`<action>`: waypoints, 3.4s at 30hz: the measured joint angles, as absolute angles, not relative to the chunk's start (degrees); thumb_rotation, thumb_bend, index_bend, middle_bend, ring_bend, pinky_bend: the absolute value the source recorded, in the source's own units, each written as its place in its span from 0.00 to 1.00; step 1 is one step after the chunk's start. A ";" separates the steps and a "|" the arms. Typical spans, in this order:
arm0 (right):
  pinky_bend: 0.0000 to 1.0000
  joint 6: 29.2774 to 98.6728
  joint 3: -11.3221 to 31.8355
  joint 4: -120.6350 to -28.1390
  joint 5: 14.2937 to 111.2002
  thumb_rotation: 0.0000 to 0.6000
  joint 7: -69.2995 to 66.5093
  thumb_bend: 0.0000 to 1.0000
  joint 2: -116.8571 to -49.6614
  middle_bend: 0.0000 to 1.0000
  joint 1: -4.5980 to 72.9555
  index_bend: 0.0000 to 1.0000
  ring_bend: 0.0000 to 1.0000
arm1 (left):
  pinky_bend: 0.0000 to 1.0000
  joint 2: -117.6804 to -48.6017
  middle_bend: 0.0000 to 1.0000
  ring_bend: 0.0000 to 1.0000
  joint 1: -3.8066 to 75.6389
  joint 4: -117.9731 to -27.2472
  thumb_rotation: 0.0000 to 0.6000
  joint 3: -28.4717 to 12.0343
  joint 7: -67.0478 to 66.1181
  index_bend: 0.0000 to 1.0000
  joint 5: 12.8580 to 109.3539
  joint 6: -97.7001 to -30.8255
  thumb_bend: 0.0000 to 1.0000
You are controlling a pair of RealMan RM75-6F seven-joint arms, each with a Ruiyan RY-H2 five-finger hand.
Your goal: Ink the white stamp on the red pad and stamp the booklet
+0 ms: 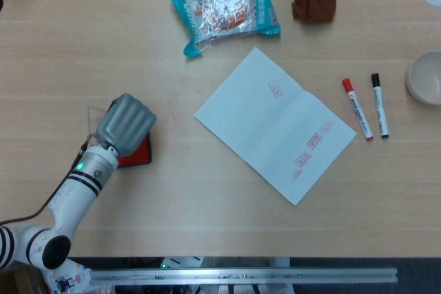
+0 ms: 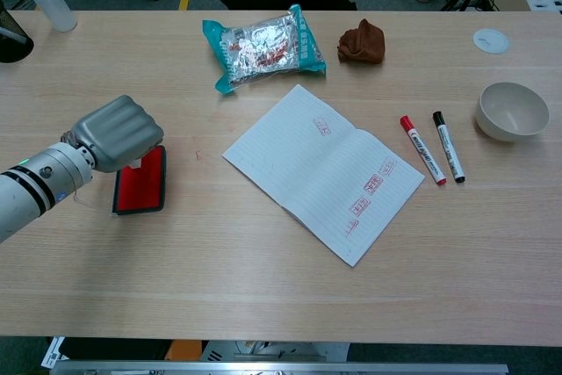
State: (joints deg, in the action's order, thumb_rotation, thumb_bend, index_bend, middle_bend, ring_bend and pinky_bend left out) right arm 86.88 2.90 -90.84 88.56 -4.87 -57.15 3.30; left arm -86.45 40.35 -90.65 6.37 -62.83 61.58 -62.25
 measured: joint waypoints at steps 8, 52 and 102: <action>0.30 86.73 2.85 -90.89 88.95 1.00 -4.71 0.20 -57.21 0.36 3.47 0.24 0.29 | 1.00 -83.93 1.00 1.00 41.80 -97.71 1.00 4.88 -64.18 0.66 64.71 -63.47 0.27; 0.30 84.45 3.51 -91.08 86.34 1.00 -3.06 0.20 -56.66 0.36 4.16 0.24 0.29 | 1.00 -102.84 1.00 1.00 57.22 -81.59 1.00 -0.23 -74.76 0.67 59.18 -52.16 0.27; 0.30 84.59 3.74 -89.71 85.23 1.00 -3.81 0.20 -57.41 0.36 3.49 0.24 0.29 | 1.00 -106.74 1.00 1.00 65.57 -74.34 1.00 3.36 -79.61 0.66 49.83 -48.81 0.27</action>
